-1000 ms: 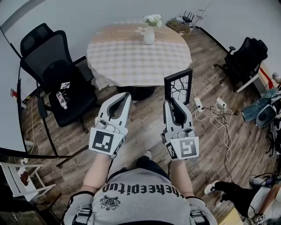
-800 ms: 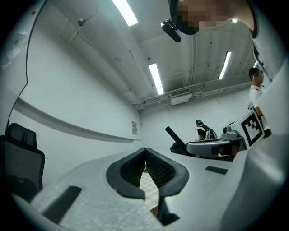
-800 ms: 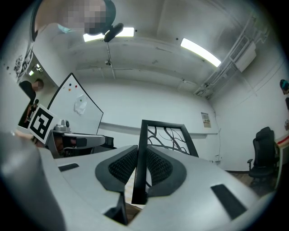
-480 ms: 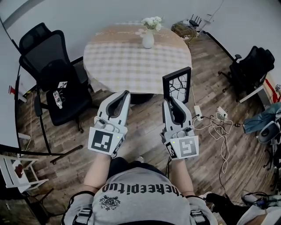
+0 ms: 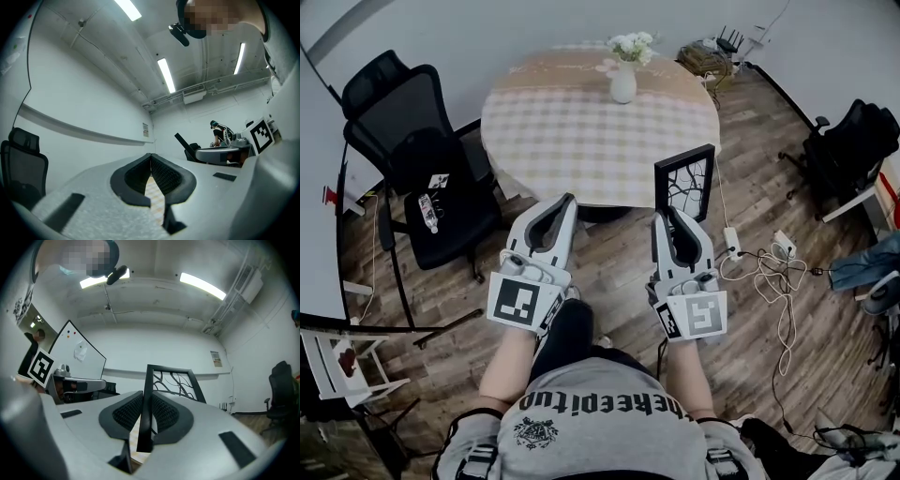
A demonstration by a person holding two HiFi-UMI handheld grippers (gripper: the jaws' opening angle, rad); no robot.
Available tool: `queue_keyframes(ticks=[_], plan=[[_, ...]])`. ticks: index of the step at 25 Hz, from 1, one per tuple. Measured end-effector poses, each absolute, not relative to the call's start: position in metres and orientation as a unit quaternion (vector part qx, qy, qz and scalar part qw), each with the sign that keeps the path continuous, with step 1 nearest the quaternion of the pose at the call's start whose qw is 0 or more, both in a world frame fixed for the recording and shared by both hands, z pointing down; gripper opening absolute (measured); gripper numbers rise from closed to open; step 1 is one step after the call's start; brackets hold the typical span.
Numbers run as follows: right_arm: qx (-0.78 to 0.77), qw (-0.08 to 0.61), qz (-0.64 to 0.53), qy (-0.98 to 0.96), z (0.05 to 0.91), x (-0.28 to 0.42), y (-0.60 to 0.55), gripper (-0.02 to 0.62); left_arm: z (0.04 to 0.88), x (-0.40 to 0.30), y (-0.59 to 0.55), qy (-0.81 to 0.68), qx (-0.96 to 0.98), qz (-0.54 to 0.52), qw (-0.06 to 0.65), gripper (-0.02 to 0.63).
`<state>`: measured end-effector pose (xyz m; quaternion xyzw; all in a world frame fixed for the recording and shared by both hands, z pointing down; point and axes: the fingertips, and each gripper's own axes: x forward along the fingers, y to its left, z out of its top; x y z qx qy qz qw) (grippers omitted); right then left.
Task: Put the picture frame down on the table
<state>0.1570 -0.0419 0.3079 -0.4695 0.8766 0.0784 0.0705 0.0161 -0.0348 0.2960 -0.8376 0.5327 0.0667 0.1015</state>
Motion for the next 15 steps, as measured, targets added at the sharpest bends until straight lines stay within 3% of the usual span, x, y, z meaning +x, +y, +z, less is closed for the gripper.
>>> queue_keyframes(ticks=[15], plan=[[-0.506, 0.062, 0.077, 0.857, 0.3, 0.113, -0.154, 0.066, 0.281, -0.023, -0.162, 0.492, -0.862, 0.077, 0.099, 0.016]])
